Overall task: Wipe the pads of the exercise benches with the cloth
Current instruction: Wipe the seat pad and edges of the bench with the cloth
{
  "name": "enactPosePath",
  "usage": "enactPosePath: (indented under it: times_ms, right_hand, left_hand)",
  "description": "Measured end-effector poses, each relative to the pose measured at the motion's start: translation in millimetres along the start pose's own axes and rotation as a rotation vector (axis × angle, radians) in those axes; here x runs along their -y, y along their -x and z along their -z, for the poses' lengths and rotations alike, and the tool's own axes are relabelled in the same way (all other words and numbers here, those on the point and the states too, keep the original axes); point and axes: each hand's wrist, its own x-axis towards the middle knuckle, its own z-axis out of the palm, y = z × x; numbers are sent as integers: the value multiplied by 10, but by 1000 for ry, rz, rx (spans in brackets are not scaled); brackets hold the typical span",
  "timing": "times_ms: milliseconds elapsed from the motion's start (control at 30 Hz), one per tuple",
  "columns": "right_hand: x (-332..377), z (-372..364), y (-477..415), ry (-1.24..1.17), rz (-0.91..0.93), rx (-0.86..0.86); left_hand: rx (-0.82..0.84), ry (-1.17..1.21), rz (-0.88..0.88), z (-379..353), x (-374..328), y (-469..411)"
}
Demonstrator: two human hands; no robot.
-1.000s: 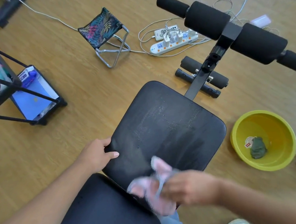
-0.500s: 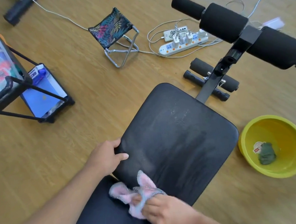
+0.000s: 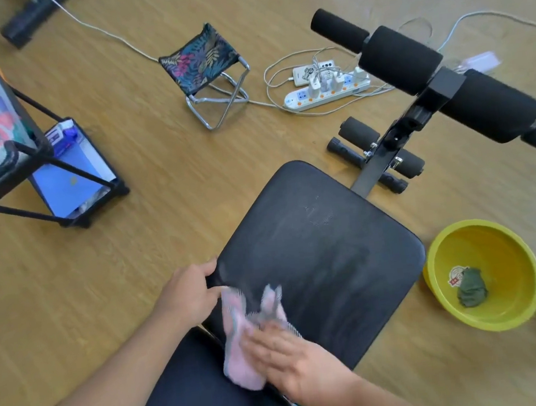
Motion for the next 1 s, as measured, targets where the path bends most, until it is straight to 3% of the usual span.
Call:
enactPosePath:
  times_ms: [67, 133, 233, 333, 400, 533, 633, 700, 800, 867, 933, 1000]
  right_hand:
    - [-311, 281, -20, 25, 103, 212]
    - [-832, 634, -171, 127, -108, 30]
    - [-1549, 996, -349, 105, -638, -285]
    - [-1420, 933, -548, 122, -844, -444]
    - [-963, 578, -584, 41, -768, -435]
    - [151, -154, -192, -107, -207, -22]
    - [116, -150, -28, 21, 131, 70]
    - [-27, 173, -116, -67, 24, 71]
    - [-227, 757, -328, -392, -517, -13]
    - [-411, 879, -351, -588, -623, -64]
    - [-516, 891, -337, -406, -600, 76]
    - [-584, 769, -246, -40, -542, 58]
  left_hand:
    - [4, 6, -10, 6, -14, 21]
    - [-1, 8, 0, -5, -4, 19]
    - [-1, 29, 13, -22, 17, -2]
    - [-4, 31, -1, -25, 0, -4]
    - [-14, 10, -5, -18, -16, 3]
    - [-14, -13, -45, 3, -25, 16]
    - [28, 30, -65, 25, 6, 3]
    - [35, 48, -57, 20, 11, 6]
    - [13, 55, -41, -17, 9, 32]
    - [-5, 64, -36, -43, 2, 54]
    - [-10, 73, -35, -57, 9, 49]
    - [-9, 88, -28, -65, 13, 42]
